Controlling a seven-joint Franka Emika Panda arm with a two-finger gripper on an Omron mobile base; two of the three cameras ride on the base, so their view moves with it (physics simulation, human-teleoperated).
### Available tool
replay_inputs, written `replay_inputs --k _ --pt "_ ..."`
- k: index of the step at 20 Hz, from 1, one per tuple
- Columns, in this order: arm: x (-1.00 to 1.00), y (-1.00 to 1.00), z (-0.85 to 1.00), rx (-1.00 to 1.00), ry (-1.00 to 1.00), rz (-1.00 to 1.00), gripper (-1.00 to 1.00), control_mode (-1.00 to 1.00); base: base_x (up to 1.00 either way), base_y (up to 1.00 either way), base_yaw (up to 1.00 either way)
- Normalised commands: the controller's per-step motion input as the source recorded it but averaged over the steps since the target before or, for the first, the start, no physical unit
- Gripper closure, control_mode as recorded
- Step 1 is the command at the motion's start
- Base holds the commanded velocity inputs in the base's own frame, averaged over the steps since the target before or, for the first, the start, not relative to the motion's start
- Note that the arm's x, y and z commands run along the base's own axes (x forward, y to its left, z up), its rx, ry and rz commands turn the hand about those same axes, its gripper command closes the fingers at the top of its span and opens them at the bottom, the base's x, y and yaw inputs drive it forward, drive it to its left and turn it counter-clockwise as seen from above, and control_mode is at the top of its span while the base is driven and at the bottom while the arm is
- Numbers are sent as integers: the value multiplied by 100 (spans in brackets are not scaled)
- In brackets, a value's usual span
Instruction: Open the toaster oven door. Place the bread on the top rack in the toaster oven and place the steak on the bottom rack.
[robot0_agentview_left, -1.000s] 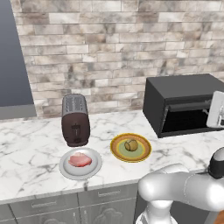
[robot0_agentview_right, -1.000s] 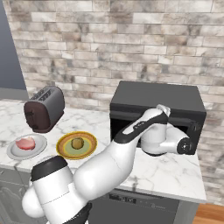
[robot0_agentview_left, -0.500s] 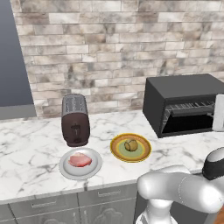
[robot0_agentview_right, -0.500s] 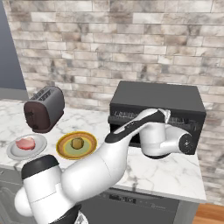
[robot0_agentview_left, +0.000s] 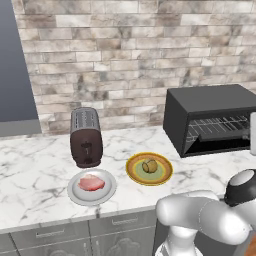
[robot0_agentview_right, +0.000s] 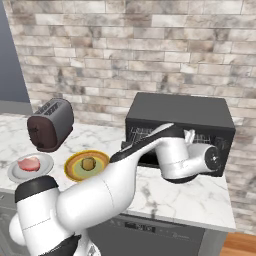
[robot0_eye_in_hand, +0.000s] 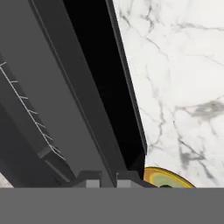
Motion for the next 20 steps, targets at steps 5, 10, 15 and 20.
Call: replay_inputs --k 5,10,15,20 --pt "-27 17 29 -4 13 1 100 -100 0 0 0" --pt "-33 17 45 -10 15 13 100 -100 0 0 0" --pt "-11 21 49 -15 5 20 100 -100 0 0 0" --pt "13 12 34 -6 0 38 100 -100 0 0 0"
